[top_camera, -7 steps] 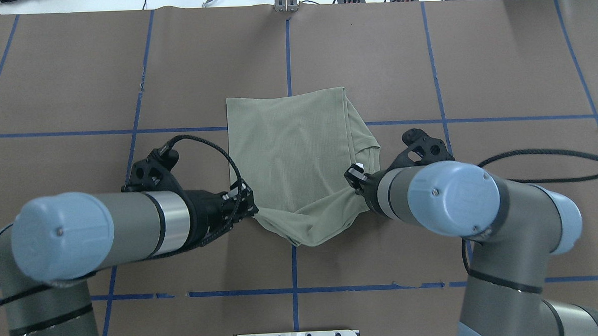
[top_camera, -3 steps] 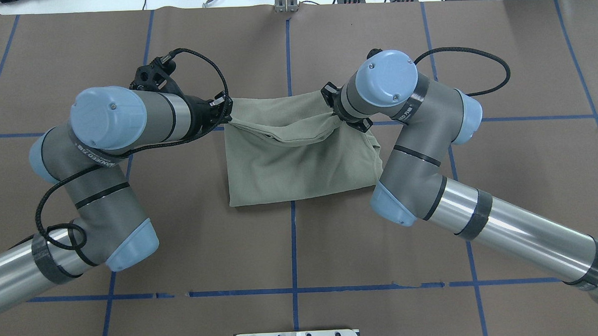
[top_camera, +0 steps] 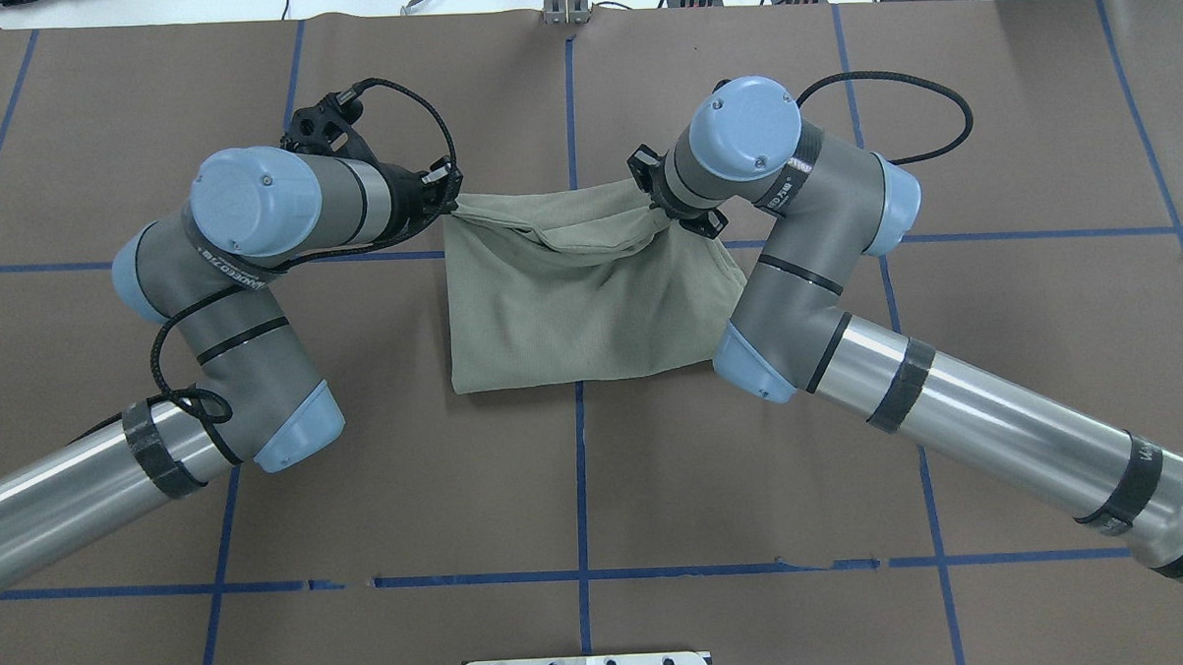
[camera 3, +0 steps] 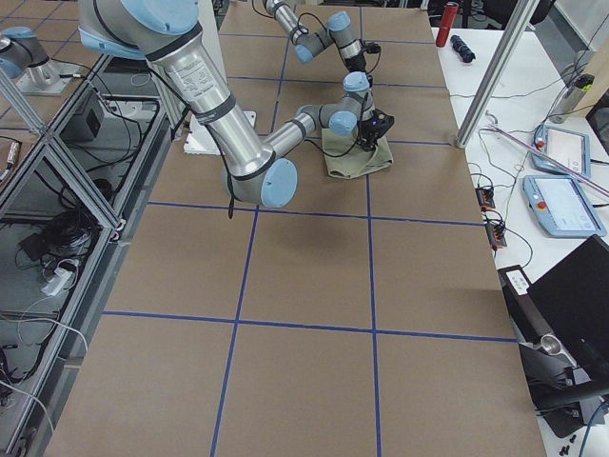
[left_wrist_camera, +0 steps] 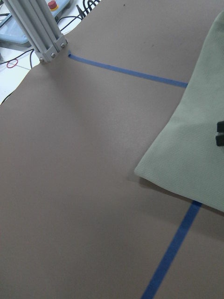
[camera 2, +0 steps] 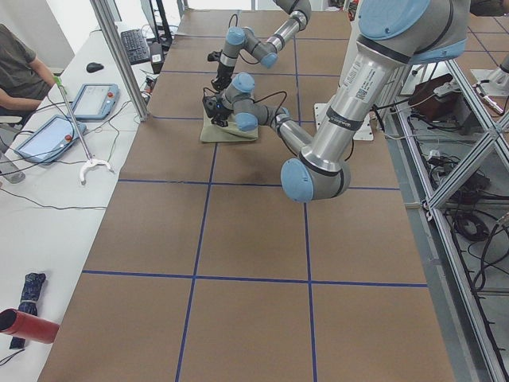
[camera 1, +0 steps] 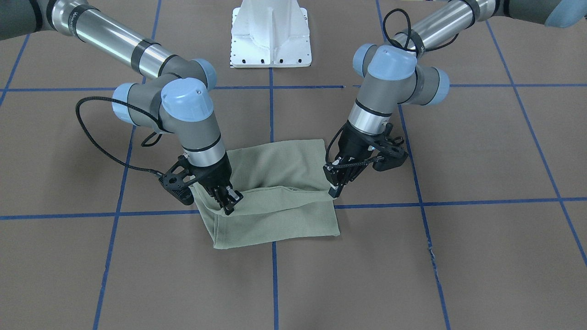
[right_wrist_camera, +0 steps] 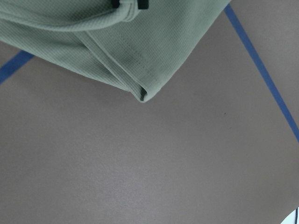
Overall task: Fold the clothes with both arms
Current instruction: 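Release the shirt and raise both grippers away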
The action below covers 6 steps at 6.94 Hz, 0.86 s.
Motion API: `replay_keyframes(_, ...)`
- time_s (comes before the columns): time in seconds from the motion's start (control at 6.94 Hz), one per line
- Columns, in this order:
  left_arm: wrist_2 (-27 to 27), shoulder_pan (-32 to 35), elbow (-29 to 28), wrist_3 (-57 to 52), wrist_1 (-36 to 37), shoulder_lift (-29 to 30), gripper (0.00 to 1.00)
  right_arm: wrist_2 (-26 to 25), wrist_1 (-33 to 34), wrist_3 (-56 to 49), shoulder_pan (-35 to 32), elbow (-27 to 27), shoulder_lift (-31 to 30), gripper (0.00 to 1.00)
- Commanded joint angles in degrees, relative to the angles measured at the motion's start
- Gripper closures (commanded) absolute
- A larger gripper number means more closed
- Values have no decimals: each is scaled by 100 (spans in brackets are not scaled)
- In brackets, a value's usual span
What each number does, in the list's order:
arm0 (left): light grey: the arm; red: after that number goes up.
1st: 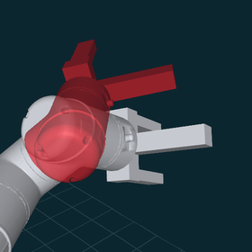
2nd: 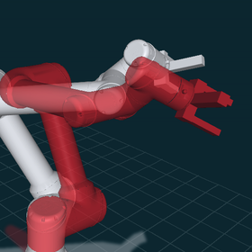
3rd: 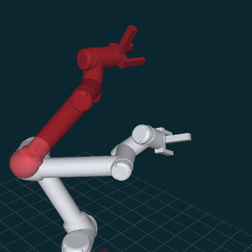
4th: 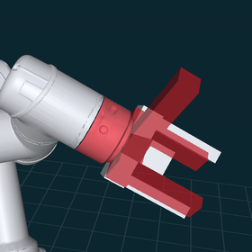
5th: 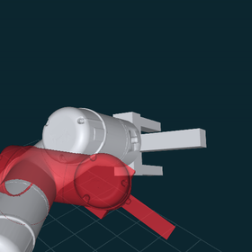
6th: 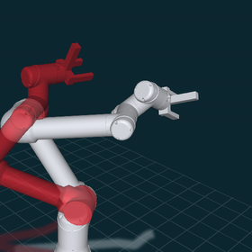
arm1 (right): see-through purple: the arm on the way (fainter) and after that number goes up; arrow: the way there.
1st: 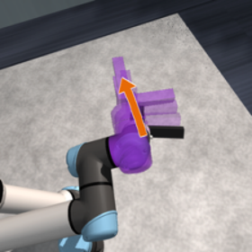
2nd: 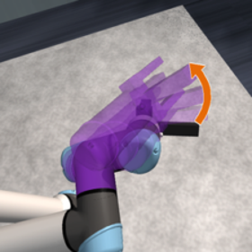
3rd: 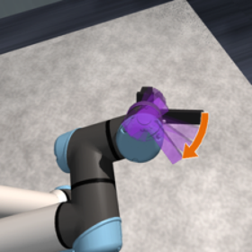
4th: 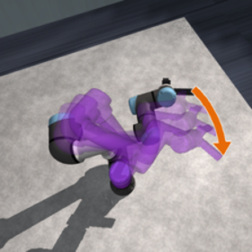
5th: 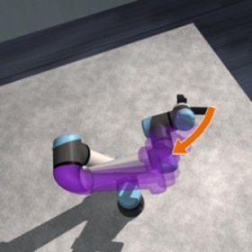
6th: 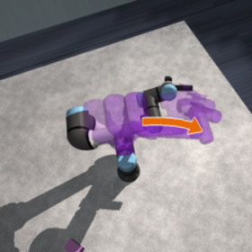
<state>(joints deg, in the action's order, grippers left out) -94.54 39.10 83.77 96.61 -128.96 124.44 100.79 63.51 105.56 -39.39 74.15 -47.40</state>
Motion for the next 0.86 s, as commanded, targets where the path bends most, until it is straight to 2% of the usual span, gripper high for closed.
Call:
replay_keyframes(0.0, -11, 456, -537, -920, -393, 89, 53, 229, -726, -1293, -452, -664, 37, 0)
replay_keyframes(0.29, -46, 485, -511, -951, -410, 45, 53, 651, -735, -1633, -771, -656, -24, 0)
replay_keyframes(0.43, -334, 494, -423, -968, -402, 36, 53, 705, -735, -1687, -789, -630, -33, 0)
replay_keyframes(0.58, -867, 711, -101, -1073, -384, -216, 53, 1088, -691, -1705, -1024, -465, -189, 0)
replay_keyframes(0.72, -1447, 1062, 433, -1988, -323, -671, 53, 1849, -691, -2149, -1514, -263, -609, 0)
